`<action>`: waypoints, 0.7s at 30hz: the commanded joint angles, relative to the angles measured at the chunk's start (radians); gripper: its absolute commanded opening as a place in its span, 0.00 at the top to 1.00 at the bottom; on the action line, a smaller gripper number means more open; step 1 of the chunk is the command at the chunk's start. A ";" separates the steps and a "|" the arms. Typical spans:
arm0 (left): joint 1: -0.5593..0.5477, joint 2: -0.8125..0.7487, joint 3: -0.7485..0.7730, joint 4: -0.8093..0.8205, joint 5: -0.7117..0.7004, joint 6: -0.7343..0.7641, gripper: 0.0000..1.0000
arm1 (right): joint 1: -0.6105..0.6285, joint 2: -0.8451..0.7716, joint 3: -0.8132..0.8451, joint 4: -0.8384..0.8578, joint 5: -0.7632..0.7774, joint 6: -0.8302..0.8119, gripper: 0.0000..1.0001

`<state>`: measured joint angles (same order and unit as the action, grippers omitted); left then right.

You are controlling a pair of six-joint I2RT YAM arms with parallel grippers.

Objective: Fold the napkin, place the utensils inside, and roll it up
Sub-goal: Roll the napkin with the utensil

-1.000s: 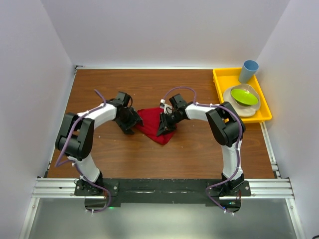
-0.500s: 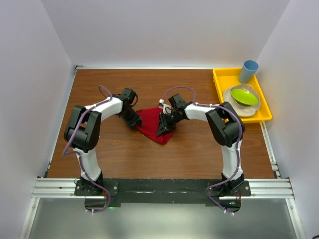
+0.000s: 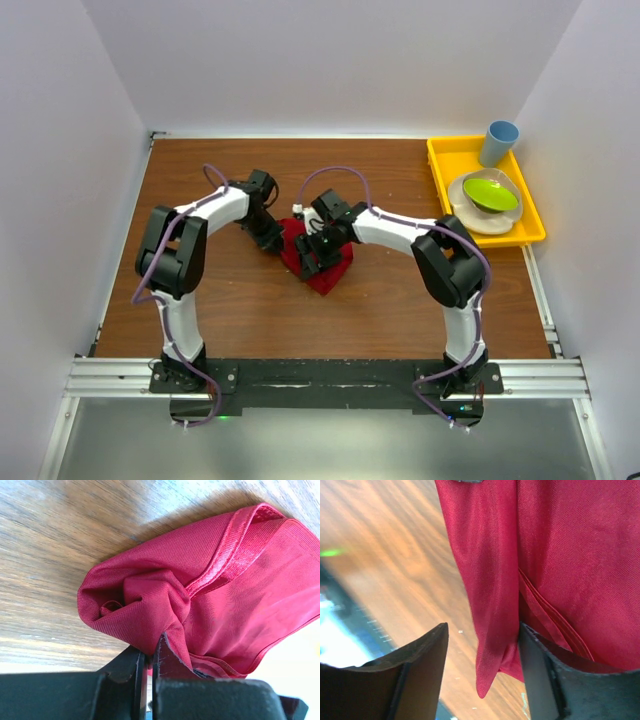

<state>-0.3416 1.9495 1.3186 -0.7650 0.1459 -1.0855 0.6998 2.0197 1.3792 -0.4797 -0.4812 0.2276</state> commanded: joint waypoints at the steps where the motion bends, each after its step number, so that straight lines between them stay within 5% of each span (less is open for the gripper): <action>1: -0.002 0.072 0.001 -0.169 -0.085 0.068 1.00 | 0.053 -0.053 0.070 -0.125 0.346 -0.123 0.35; 8: -0.004 0.094 0.039 -0.209 -0.052 0.090 1.00 | 0.162 -0.134 0.095 -0.061 0.516 -0.183 0.34; 21: 0.001 0.069 0.024 -0.220 0.003 0.038 1.00 | 0.247 -0.119 -0.025 0.231 0.455 -0.094 0.41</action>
<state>-0.3416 1.9881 1.3762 -0.9421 0.1707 -1.0325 0.9253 1.9064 1.3991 -0.3782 -0.0467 0.1032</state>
